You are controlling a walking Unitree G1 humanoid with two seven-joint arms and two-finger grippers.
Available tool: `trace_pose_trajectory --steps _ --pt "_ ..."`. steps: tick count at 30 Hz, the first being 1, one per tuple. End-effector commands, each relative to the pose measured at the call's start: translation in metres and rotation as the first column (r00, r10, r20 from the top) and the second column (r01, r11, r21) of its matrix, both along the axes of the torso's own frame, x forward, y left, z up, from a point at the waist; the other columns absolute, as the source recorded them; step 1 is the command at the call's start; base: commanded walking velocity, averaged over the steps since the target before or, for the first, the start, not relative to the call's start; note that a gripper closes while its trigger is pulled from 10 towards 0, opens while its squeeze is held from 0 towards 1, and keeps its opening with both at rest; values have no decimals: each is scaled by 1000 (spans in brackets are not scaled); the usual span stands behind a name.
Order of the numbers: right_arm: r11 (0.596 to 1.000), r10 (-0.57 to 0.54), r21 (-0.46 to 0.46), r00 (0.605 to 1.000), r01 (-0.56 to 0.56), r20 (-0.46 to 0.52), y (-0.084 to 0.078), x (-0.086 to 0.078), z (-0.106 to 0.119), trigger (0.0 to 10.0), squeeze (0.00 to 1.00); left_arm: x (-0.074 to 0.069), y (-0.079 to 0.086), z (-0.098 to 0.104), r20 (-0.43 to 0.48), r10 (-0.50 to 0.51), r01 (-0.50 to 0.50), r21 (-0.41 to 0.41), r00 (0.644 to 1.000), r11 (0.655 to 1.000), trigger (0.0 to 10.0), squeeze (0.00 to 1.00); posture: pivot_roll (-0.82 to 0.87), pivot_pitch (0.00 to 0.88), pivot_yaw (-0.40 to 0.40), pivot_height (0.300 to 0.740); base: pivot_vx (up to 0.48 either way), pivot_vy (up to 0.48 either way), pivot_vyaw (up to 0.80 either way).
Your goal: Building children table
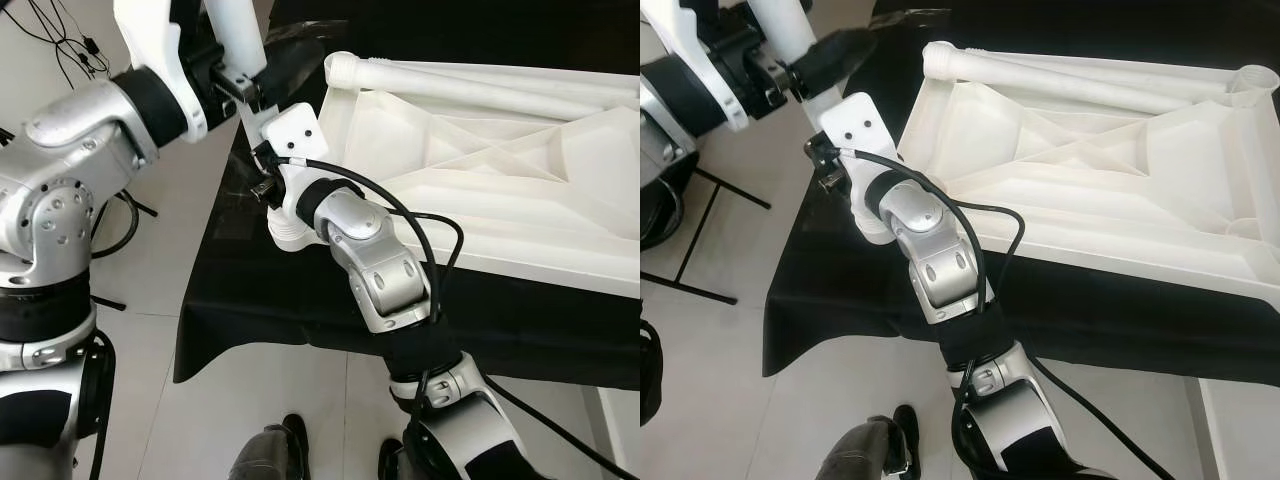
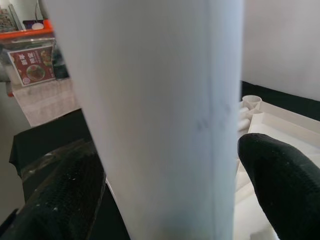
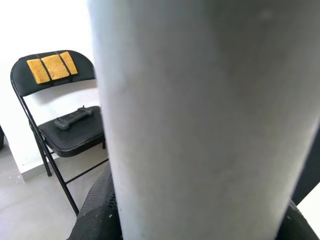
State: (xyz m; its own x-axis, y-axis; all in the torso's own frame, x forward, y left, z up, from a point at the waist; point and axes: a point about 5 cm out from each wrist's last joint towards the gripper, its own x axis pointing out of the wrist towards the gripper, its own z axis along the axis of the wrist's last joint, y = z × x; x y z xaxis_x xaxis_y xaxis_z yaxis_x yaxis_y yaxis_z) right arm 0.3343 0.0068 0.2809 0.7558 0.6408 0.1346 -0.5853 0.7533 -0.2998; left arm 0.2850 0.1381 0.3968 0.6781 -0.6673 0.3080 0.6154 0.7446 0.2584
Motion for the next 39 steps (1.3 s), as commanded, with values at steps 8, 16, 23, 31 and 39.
trace_pose_trajectory --steps 8,16,23,31,39 --pt "997 -36 -72 983 23 -180 -5 5 -41 0 0 -1 5 0 -2 -1 1 11 1000 1000 0 0 90 255 90 740 0 0 0" --pt "997 -34 -79 981 19 -190 -4 4 -44 0 0 -1 4 -5 -23 -10 10 12 1000 1000 0 0 92 255 88 740 0 0 0" --pt "997 71 -20 980 -76 -185 0 4 -37 10000 1000 -1 4 -6 -30 -9 10 14 1000 1000 0 0 94 257 88 740 0 0 0" --pt "811 575 -79 815 -579 -75 -7 4 -13 10000 0 -3 2 -6 -32 -14 14 16 999 1000 0 0 109 257 84 740 0 0 0" --pt "708 691 -128 719 -694 -74 -7 10 0 10000 0 -4 2 -6 -33 -9 10 14 999 1000 0 0 116 261 84 740 0 0 0"
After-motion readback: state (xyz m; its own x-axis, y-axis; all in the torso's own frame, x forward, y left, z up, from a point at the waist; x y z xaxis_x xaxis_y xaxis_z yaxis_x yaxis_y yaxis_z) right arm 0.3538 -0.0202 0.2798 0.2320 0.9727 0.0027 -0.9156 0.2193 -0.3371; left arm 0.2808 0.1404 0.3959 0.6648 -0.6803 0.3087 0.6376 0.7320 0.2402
